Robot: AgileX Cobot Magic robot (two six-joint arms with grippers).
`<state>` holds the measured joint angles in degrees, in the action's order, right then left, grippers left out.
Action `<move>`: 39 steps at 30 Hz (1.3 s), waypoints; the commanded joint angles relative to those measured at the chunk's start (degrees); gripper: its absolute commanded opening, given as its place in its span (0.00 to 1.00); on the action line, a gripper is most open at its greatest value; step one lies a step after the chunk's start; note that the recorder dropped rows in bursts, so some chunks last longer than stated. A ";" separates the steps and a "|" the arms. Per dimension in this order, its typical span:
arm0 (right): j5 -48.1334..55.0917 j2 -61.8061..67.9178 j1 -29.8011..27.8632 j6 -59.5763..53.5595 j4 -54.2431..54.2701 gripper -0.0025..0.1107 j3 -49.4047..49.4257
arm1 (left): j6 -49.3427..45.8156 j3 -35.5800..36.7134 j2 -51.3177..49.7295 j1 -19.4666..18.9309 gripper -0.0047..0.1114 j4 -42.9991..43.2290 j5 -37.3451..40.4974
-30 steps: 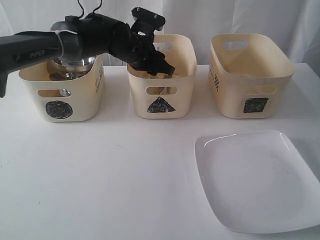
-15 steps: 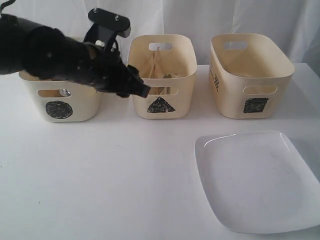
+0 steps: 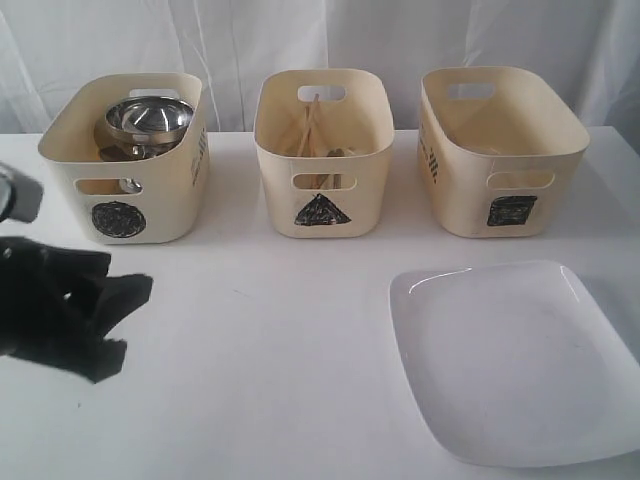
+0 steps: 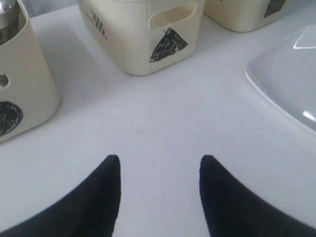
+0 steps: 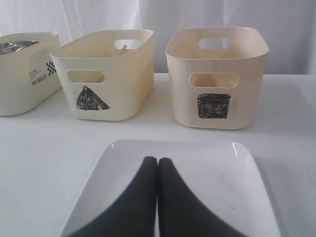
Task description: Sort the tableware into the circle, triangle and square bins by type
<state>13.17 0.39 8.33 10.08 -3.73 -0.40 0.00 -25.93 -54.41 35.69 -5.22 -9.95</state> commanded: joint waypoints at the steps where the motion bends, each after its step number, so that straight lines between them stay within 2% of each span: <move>1: -0.49 -0.39 -0.36 0.26 -0.24 0.02 0.40 | -0.44 6.42 11.15 -0.25 0.50 -0.10 7.06; 6: -0.38 -0.39 -0.36 0.25 -0.24 0.02 0.40 | -0.44 13.31 25.21 -0.25 0.50 -0.10 12.96; 12: -0.49 -0.39 -0.36 0.25 -0.24 0.02 0.40 | -0.44 22.97 31.33 -0.11 0.50 1.81 14.04; 15: -0.49 -0.39 -0.36 0.25 -0.24 0.02 0.40 | -0.44 25.49 34.80 -0.10 0.50 1.81 14.26; 19: -0.49 -0.39 -0.36 0.25 -0.24 0.02 0.40 | -0.44 25.93 42.07 -0.10 0.50 1.81 14.26; 29: -0.49 -0.39 -0.36 0.25 -0.24 0.02 0.40 | -0.44 25.93 54.41 -0.45 0.50 2.28 22.25; 39: -0.49 -0.39 -0.36 0.25 -0.24 0.02 0.40 | -0.44 25.93 54.41 -5.08 0.50 2.28 23.18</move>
<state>13.17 0.39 8.33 10.08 -3.73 -0.40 -0.31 -0.23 -0.29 31.89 -2.98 12.98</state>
